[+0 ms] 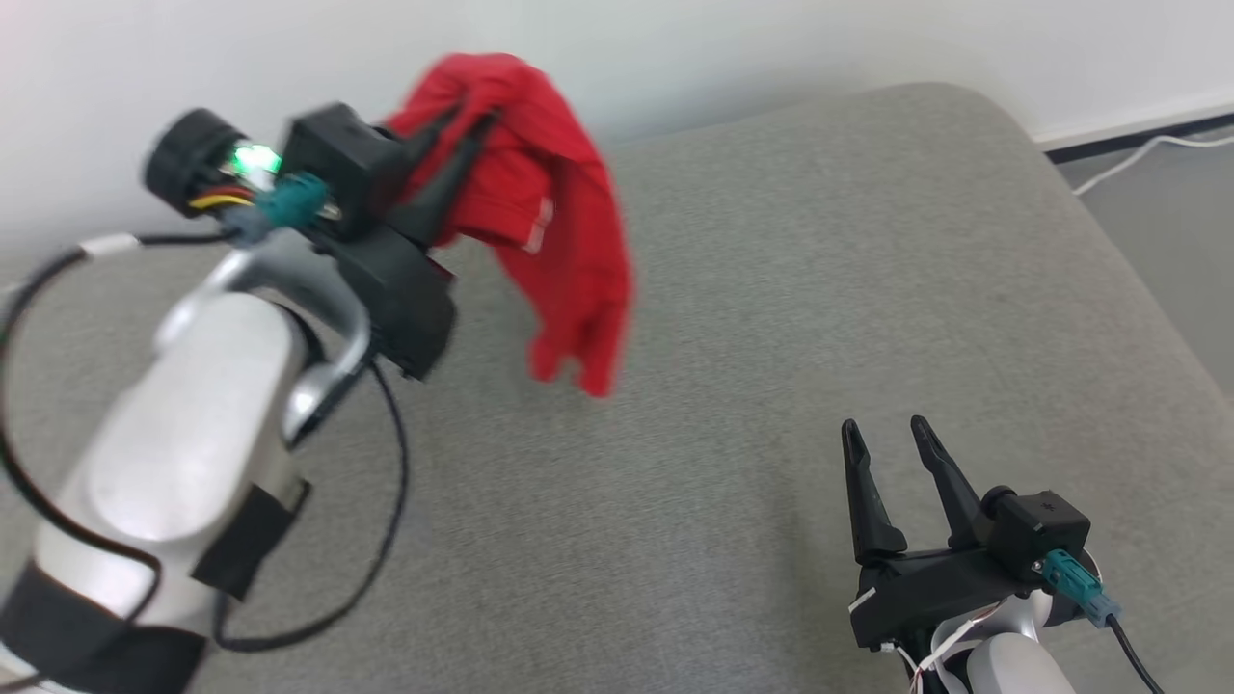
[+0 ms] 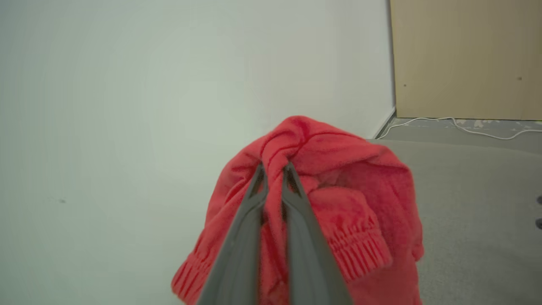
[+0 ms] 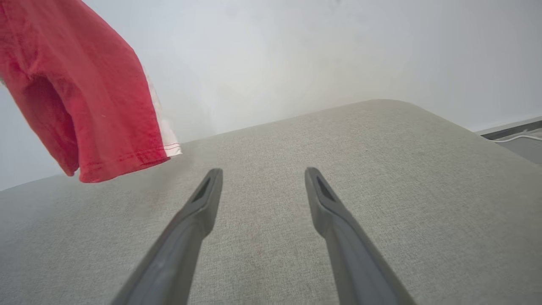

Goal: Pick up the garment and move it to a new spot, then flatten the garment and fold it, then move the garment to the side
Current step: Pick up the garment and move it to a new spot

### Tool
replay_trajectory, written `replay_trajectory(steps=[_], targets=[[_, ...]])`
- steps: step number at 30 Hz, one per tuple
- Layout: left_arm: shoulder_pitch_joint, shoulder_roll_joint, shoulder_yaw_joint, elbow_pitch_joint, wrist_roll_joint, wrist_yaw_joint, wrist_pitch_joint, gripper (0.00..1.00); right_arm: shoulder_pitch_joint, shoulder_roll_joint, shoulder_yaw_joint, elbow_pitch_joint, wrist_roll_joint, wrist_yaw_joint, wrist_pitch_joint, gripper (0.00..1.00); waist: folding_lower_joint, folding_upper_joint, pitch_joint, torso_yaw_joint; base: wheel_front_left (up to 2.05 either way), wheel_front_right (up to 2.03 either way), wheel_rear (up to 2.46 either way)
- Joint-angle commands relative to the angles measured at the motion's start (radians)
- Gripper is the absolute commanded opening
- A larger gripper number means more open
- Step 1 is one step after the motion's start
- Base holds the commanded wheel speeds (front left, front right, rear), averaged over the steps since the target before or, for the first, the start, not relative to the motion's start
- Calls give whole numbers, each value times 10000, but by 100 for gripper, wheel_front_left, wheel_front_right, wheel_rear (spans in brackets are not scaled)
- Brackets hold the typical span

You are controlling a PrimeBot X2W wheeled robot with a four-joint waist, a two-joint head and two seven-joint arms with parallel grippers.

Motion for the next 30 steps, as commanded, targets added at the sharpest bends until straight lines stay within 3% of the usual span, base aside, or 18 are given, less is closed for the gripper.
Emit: replay_trajectory(steps=[1,7,14,23,28,29,30], targets=[[151,-19,-55,-79,-78,11,28,0,-28,25,7,15,32,8,-32,100,0,0,-82,-281,0,0,0],[766,-389,-459,-721,-595,12,237,0,29,45,-44,80,-1,8,-88,100,0,0,-146,-373,0,0,0],[2590,35,-559,52,-1049,157,-151,0,48,67,-79,33,-56,8,-105,100,0,0,-38,-162,0,0,0],[3289,828,-1334,1556,-646,47,-921,0,-32,57,-51,98,-56,6,-39,100,0,0,34,145,0,0,0],[3440,637,-1405,2179,-907,28,-1400,0,36,-26,-51,115,20,8,-30,100,0,0,-5,307,0,0,0],[3431,589,-1374,2251,-916,73,-1557,35,61,-36,-54,111,30,8,-25,100,0,0,-18,344,0,0,0],[3434,515,-1324,2318,-921,176,-1738,100,88,-50,-68,100,35,6,-27,100,0,0,-36,377,0,0,0]])
